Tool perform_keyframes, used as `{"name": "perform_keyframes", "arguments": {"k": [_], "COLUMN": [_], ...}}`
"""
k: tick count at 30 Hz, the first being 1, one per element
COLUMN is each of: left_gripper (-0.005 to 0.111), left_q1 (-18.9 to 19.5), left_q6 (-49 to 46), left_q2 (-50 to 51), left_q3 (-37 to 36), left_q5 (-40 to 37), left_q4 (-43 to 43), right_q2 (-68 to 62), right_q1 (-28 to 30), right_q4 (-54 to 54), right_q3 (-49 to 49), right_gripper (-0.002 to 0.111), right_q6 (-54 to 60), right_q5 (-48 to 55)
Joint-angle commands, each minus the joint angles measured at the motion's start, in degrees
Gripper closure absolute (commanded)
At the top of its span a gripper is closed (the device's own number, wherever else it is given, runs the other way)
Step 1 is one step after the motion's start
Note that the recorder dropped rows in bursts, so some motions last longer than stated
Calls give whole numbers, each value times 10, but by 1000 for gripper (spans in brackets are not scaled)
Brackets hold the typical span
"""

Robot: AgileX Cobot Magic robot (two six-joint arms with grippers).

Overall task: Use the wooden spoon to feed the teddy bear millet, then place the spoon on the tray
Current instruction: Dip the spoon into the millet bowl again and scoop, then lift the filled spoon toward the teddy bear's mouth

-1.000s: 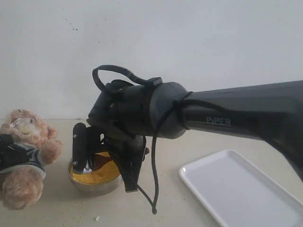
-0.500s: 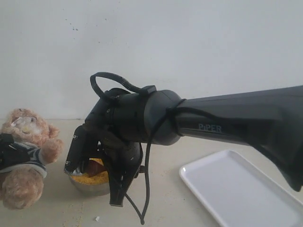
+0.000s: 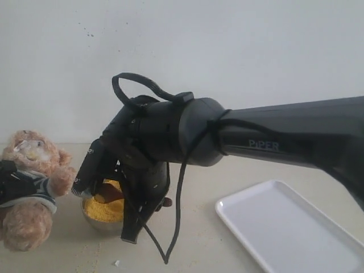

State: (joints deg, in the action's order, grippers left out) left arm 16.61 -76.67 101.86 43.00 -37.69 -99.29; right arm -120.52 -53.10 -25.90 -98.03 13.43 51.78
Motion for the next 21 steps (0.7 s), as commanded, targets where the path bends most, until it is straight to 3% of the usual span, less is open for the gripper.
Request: {"name": "perform_keyframes", "arguments": {"k": [1, 6, 14, 21], "left_gripper": [103, 103, 103, 103], "left_q1": [2, 2, 2, 2], "left_q6": [-3, -3, -3, 17], "left_q2": [-1, -1, -1, -1], "left_q3": [3, 3, -1, -18], "left_q5": [-11, -18, -68, -150], "left_q4": [-7, -7, 10, 29], "right_q2": [23, 26, 26, 26], "right_q1": [11, 42, 130, 169], "right_q4": [2, 53, 292, 423], "right_q3": [-4, -4, -4, -4], "right_gripper": [108, 108, 108, 108], "right_q6": [-13, -24, 25, 63], "right_q5": [3, -2, 3, 52]}}
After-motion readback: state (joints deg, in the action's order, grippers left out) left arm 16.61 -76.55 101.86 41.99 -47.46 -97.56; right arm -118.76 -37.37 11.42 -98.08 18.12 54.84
